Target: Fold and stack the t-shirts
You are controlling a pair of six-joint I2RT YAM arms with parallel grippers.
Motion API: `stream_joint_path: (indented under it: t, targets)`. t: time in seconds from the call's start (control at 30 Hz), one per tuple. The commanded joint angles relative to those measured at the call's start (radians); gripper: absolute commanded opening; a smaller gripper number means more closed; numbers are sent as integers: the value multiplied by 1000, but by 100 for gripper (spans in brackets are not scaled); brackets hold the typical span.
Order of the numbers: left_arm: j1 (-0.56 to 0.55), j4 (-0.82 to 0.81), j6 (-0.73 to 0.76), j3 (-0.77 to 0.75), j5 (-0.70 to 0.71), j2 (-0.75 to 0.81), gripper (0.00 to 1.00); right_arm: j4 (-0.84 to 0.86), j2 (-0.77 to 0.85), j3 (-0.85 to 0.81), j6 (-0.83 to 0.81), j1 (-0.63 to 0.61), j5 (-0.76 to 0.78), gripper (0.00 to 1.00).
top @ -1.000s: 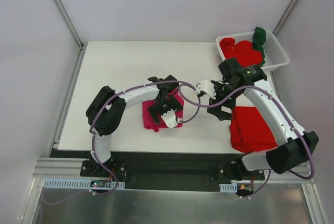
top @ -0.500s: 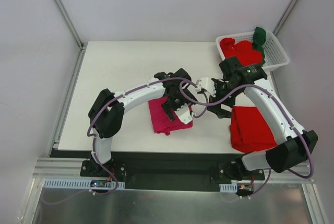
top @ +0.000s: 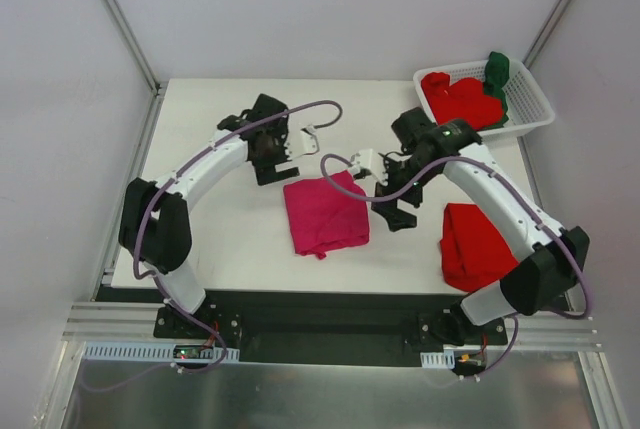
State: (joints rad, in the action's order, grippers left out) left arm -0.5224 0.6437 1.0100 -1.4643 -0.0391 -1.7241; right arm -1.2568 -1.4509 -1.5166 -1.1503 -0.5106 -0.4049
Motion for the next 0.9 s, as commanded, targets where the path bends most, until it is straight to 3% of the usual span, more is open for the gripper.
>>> stream_joint_path:
  t: [0.0, 0.13, 0.37, 0.57, 0.87]
  targets:
    - [117, 10, -281, 158, 30, 43, 99, -15, -63, 41, 55, -89, -32, 100]
    - [175, 7, -271, 245, 34, 80, 99, 51, -86, 59, 75, -169, -28, 100]
    - [370, 51, -335, 210, 36, 72, 99, 167, -137, 62, 100, -276, -54, 100]
    - [510, 204, -384, 20, -4, 34, 99, 374, -186, 111, 118, -338, -40, 100]
    - [516, 258, -335, -21, 19, 99, 99, 683, -308, 173, 149, -439, 124, 100]
